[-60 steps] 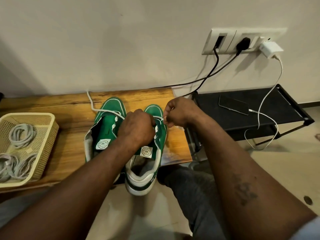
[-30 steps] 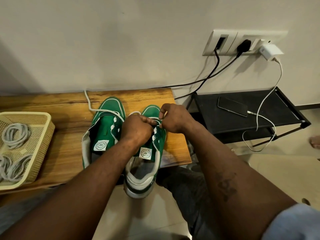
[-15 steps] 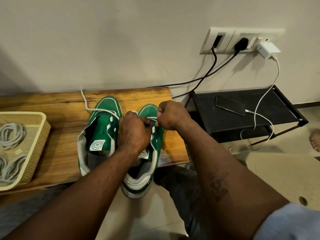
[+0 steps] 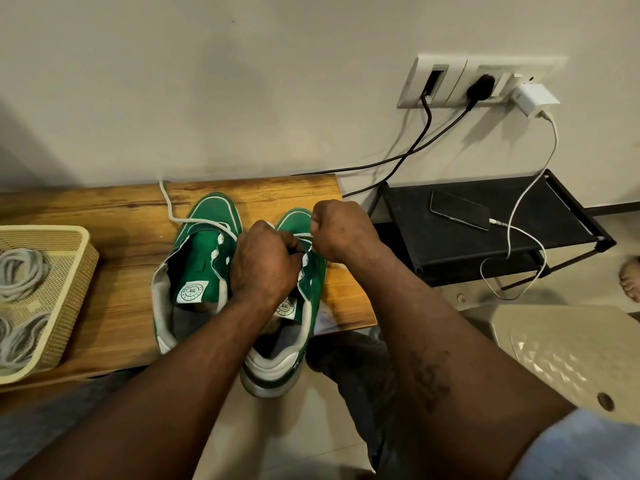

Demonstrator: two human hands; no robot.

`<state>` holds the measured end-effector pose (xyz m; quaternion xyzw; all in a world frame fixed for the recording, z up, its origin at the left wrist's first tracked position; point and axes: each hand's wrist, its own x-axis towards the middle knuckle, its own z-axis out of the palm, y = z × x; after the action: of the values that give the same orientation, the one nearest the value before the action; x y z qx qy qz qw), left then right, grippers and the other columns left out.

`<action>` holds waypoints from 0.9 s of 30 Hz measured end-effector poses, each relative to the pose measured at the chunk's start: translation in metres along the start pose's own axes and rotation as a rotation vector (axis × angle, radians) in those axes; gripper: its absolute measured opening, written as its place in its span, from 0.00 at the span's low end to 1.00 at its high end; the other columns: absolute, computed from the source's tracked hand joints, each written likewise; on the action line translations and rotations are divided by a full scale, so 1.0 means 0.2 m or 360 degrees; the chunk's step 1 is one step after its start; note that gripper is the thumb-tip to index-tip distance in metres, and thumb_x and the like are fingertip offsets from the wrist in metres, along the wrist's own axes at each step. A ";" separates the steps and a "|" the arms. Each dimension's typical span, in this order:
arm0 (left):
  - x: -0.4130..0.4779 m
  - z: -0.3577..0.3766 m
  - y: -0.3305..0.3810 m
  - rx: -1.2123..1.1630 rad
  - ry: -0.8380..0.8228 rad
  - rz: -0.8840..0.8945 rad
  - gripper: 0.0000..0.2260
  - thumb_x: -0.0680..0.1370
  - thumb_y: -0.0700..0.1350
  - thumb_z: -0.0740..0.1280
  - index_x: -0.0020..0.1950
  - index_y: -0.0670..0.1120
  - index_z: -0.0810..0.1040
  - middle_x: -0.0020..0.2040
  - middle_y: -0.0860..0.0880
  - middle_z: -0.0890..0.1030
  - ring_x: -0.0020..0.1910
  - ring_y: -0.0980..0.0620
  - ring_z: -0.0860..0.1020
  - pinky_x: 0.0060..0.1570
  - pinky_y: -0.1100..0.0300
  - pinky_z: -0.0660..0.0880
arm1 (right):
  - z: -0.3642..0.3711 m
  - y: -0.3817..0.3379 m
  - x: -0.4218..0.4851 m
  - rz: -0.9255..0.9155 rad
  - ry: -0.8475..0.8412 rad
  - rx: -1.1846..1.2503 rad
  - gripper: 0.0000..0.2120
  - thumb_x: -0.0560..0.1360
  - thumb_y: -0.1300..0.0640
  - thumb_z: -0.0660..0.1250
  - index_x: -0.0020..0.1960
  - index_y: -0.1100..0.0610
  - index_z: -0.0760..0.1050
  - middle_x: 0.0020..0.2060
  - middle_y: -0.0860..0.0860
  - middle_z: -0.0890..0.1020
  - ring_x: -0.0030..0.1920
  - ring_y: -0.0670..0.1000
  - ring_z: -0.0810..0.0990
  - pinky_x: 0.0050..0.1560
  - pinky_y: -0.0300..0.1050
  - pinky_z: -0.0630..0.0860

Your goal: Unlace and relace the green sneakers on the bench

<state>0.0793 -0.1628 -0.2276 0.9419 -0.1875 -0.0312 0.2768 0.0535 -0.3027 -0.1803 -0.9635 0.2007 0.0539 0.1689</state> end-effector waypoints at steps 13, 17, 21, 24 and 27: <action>0.02 0.01 -0.02 0.0140 -0.0019 0.0105 0.06 0.76 0.52 0.75 0.52 0.57 0.89 0.50 0.48 0.83 0.48 0.44 0.80 0.46 0.47 0.82 | -0.02 -0.01 -0.03 -0.0074 -0.0125 0.0032 0.07 0.77 0.58 0.68 0.53 0.51 0.80 0.48 0.51 0.83 0.50 0.55 0.81 0.51 0.53 0.83; 0.01 -0.01 -0.01 0.0226 -0.0035 0.0209 0.07 0.79 0.52 0.73 0.53 0.55 0.89 0.52 0.48 0.82 0.52 0.44 0.78 0.47 0.50 0.79 | -0.02 -0.02 -0.03 -0.0072 -0.0089 -0.0003 0.06 0.76 0.57 0.70 0.53 0.51 0.81 0.48 0.51 0.84 0.50 0.55 0.81 0.51 0.52 0.82; -0.01 -0.03 0.01 0.0343 -0.0088 0.0263 0.08 0.80 0.52 0.72 0.57 0.54 0.88 0.56 0.48 0.79 0.58 0.45 0.72 0.50 0.52 0.74 | -0.01 -0.01 -0.01 -0.0031 -0.0081 -0.0003 0.05 0.76 0.57 0.69 0.51 0.53 0.82 0.47 0.52 0.84 0.50 0.55 0.81 0.50 0.50 0.81; -0.01 -0.04 0.01 0.0339 -0.0106 0.0270 0.08 0.80 0.52 0.72 0.58 0.54 0.87 0.56 0.49 0.79 0.58 0.46 0.72 0.51 0.52 0.74 | 0.00 0.00 -0.01 -0.0027 -0.0093 0.0023 0.02 0.78 0.58 0.67 0.48 0.52 0.79 0.46 0.53 0.83 0.48 0.56 0.81 0.44 0.47 0.76; -0.01 -0.04 0.01 0.0313 -0.0130 0.0270 0.08 0.80 0.51 0.72 0.58 0.53 0.87 0.57 0.49 0.79 0.59 0.46 0.71 0.53 0.52 0.74 | 0.01 0.00 -0.01 -0.0041 -0.0120 0.0053 0.03 0.78 0.59 0.68 0.47 0.51 0.77 0.46 0.53 0.83 0.49 0.55 0.80 0.43 0.46 0.75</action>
<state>0.0777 -0.1591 -0.2193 0.9432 -0.2797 -0.0275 0.1770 0.0511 -0.3017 -0.1811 -0.9603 0.1827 0.0847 0.1931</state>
